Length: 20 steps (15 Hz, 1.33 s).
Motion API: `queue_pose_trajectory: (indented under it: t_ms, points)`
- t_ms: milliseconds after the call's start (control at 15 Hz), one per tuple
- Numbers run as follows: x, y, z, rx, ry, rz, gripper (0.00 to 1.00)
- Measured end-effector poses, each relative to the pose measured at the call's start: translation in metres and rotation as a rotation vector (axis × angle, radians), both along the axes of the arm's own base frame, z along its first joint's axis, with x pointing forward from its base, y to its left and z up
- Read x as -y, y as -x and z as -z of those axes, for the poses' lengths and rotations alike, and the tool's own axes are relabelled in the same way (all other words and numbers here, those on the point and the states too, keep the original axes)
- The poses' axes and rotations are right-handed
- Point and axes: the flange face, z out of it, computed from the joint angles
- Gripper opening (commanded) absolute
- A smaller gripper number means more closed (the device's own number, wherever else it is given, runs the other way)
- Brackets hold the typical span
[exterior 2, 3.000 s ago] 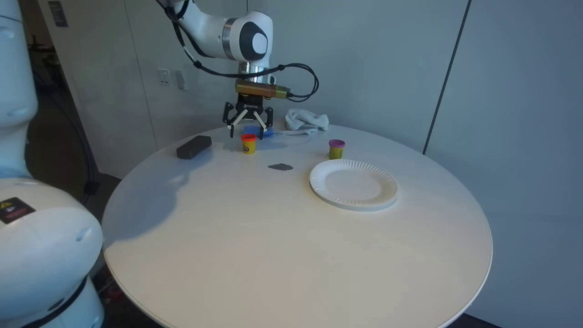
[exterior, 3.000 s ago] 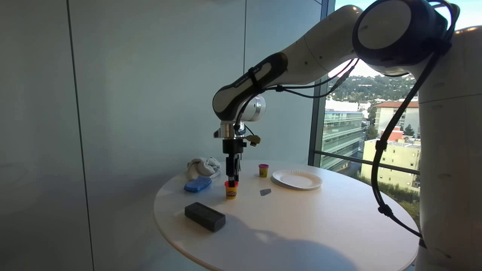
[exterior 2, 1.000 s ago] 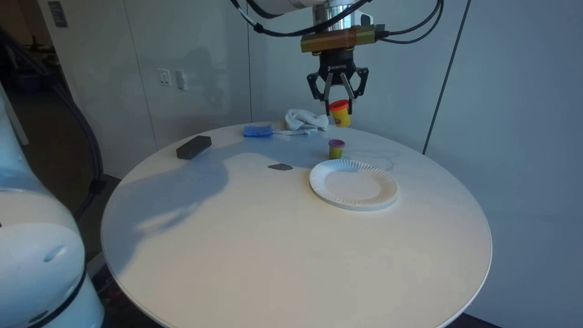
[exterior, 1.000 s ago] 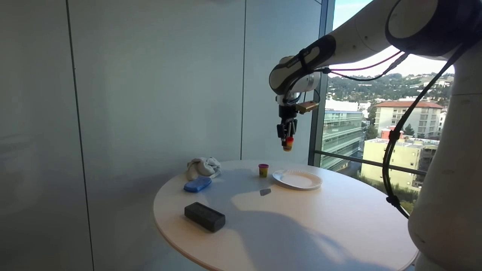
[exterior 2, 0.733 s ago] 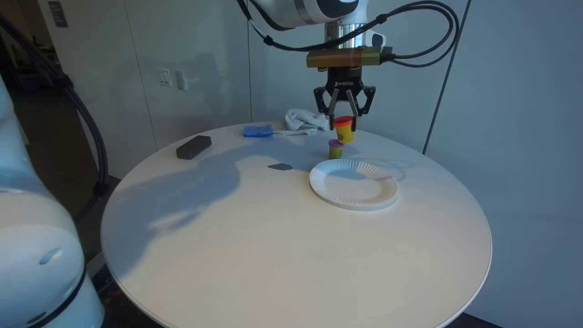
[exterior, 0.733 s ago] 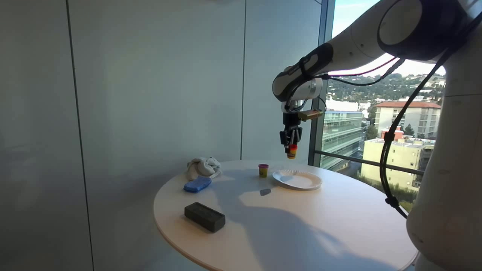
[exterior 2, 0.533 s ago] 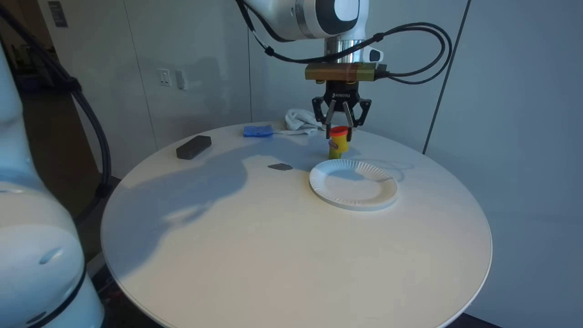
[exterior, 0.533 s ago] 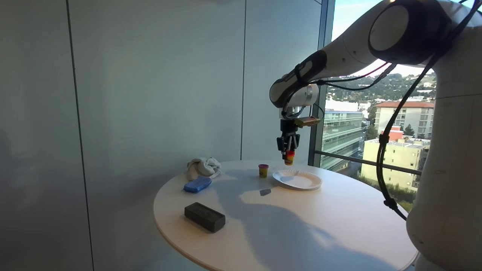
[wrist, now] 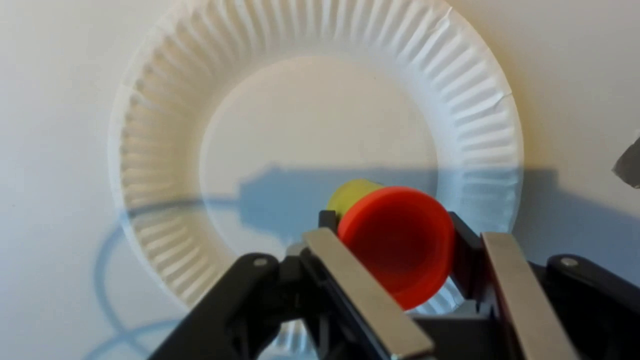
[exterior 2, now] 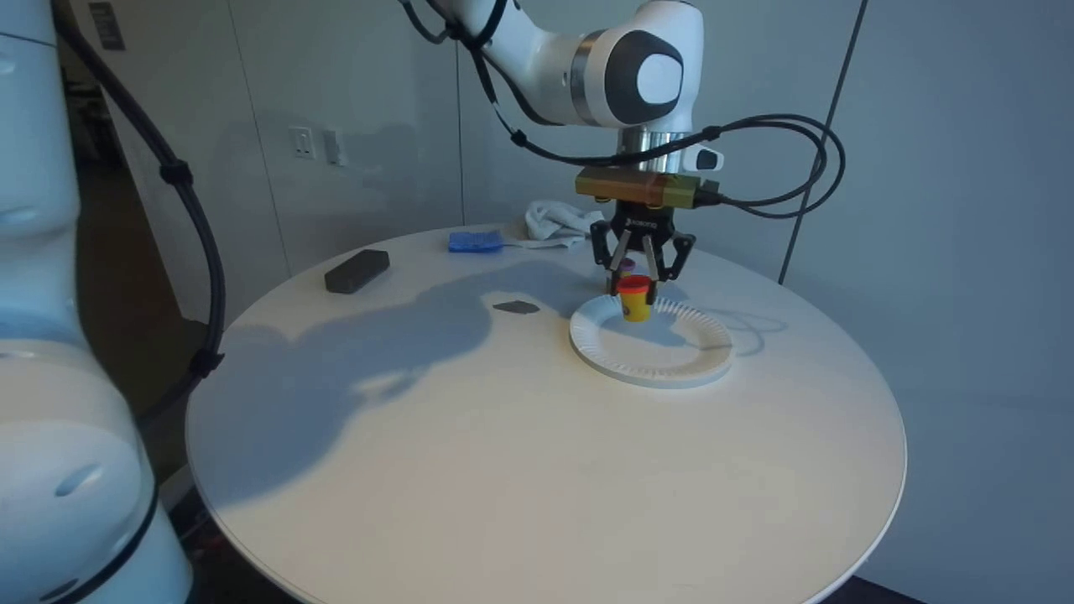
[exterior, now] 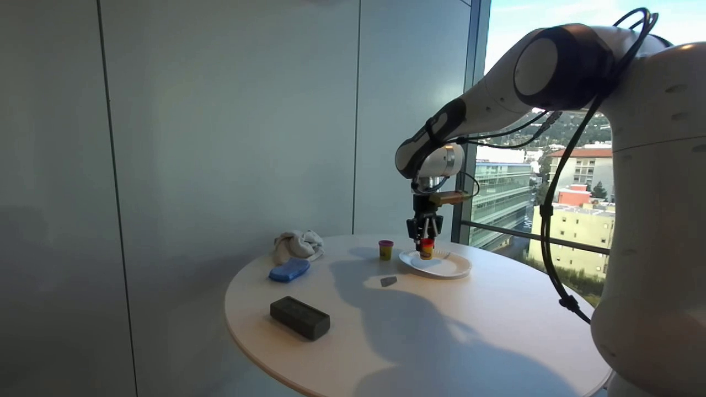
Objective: Put the yellow containers on the white plate.
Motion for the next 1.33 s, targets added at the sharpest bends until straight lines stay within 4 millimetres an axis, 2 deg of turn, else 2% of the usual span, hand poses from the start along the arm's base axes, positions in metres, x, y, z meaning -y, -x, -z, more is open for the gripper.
queue_pose_trajectory:
  t_ms: [267,667,733,800,867,1067,1333]
  points:
    - [0.01,0.001,0.013,0.024,-0.066,0.061,0.28]
    - [0.018,-0.004,0.013,0.079,-0.087,0.1,0.28]
    - [0.018,-0.004,0.015,0.078,-0.088,0.101,0.47]
    - [0.018,-0.005,0.017,0.076,-0.089,0.101,0.78]
    - [0.017,-0.006,0.019,0.074,-0.092,0.101,0.79]
    - [0.015,-0.009,0.024,0.071,-0.102,0.103,0.99]
    - [0.016,-0.015,0.022,0.107,-0.074,0.096,1.0]
